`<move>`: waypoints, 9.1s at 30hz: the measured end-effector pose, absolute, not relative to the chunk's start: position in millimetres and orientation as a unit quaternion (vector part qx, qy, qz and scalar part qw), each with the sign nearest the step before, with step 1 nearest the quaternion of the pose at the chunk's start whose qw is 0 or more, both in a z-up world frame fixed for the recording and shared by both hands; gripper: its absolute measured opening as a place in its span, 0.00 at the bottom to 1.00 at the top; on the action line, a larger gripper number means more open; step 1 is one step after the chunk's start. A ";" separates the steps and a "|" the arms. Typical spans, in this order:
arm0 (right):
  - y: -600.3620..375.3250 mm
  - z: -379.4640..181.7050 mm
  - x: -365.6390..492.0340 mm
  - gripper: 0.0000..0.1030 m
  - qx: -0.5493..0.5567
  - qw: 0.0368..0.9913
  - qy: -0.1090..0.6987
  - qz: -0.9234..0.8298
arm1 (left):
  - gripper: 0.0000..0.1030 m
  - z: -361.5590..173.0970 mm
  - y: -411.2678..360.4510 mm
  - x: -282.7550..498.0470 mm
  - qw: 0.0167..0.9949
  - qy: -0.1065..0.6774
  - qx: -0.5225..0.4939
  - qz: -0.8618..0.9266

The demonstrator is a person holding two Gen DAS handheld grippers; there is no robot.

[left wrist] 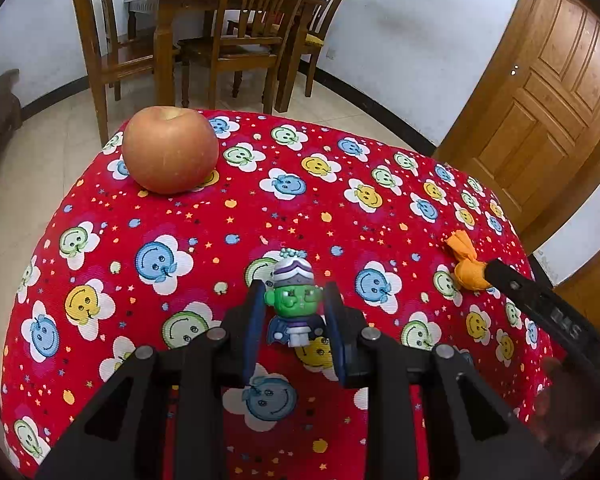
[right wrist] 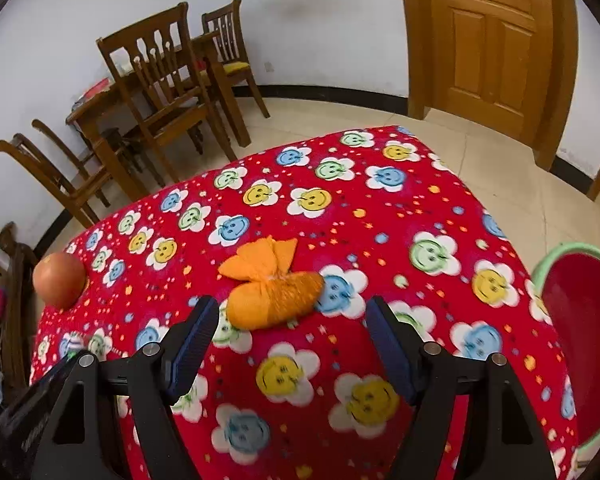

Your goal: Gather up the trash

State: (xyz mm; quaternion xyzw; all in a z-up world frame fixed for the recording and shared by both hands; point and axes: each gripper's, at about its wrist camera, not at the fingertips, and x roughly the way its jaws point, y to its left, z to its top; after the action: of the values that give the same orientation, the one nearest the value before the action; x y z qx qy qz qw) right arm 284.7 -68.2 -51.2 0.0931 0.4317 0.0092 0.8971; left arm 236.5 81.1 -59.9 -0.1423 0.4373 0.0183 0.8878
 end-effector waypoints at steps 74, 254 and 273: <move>-315.1 -29.5 63.0 0.37 0.245 0.901 0.335 -0.122 | 0.28 11.1 -131.6 164.0 0.882 0.411 -0.027 -0.228; -176.9 -2.7 -55.8 0.87 0.098 0.953 0.279 -0.056 | 0.90 9.6 -56.5 -4.6 0.940 0.339 -0.005 -0.036; -176.6 -2.0 -55.7 0.87 0.098 0.953 0.280 -0.056 | 0.90 12.6 -57.2 -5.7 0.939 0.340 -0.009 -0.046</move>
State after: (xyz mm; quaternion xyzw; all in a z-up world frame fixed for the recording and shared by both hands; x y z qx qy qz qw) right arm -55.7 -176.6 -2.0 0.0980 0.2795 -0.0561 0.9535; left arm -5.7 -57.2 12.6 -0.0093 0.3396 -0.0459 0.9394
